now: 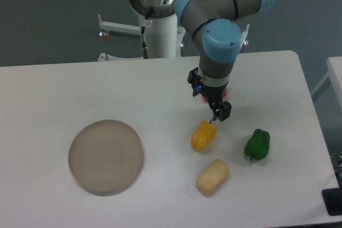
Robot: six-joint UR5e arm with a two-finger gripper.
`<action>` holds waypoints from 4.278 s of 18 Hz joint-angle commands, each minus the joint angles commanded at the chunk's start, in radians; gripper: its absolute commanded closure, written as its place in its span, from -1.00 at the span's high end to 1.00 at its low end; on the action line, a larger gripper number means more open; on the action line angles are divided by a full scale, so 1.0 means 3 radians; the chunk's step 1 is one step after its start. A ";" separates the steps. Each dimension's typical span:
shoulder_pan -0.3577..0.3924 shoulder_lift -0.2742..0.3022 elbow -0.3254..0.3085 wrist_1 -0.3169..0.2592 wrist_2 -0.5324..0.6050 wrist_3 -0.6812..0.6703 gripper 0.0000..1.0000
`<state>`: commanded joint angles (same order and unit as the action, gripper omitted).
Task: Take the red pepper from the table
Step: 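Move the gripper up and back toward the red pepper behind the yellow pepper, then lower the open gripper around the red pepper, then close the gripper on the red pepper, then lift the held red pepper and carry it toward the yellow pepper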
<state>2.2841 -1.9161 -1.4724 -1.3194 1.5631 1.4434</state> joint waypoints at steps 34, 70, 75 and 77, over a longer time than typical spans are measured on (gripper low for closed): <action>0.0286 0.0246 -0.1402 0.1064 0.0435 0.0946 1.00; 0.0102 -0.0322 0.0623 -0.0245 -0.0107 -0.0250 -0.36; 0.0102 -0.0327 0.0623 -0.0255 -0.0107 -0.0235 -0.36; 0.0102 -0.0327 0.0623 -0.0255 -0.0112 -0.0235 -0.36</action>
